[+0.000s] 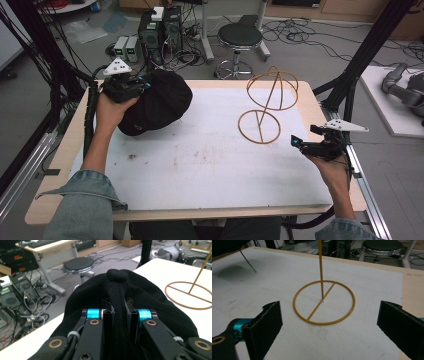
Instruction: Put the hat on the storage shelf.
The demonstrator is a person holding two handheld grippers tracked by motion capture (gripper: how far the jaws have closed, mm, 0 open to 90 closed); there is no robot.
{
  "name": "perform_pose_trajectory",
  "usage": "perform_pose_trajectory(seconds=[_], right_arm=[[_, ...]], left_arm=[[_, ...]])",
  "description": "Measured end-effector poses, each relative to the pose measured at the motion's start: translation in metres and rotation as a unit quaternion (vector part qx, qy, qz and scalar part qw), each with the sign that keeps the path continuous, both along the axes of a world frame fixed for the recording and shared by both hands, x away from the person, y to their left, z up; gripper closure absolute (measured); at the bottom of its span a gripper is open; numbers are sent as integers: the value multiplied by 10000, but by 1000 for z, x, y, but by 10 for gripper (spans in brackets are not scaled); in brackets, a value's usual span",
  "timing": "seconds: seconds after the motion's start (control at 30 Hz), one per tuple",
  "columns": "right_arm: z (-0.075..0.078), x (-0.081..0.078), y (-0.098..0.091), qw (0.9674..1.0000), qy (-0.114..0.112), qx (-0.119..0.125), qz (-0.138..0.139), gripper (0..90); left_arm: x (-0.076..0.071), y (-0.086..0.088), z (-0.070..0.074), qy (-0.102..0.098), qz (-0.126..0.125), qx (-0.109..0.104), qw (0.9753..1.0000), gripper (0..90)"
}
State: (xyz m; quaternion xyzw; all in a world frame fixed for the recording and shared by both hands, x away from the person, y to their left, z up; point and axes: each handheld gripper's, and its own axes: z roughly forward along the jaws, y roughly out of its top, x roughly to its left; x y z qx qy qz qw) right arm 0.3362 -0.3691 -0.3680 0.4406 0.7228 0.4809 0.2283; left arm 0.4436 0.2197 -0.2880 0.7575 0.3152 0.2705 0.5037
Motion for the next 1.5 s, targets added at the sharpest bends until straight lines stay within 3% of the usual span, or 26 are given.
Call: perform_pose_trajectory(seconds=[0.47,0.6,0.77,1.0,1.5], right_arm=[[0,0,0,10000,-2,16,-10,57],[0,0,-1,10000,-3,14,-3,57],[0,-1,-1,10000,-27,6,-10,57],[0,-1,0,10000,2,9,-9,57],[1,-2,-1,10000,-31,72,3,57]], left_arm=[[0,-17,34,-290,-411,-214,9985,809],[0,-22,46,-416,-541,-337,9971,809],[-2,-30,62,-508,-690,-273,9960,808],[-2,-42,79,-650,-920,-398,9928,809],[11,-80,93,-678,-1310,-640,9870,808]])
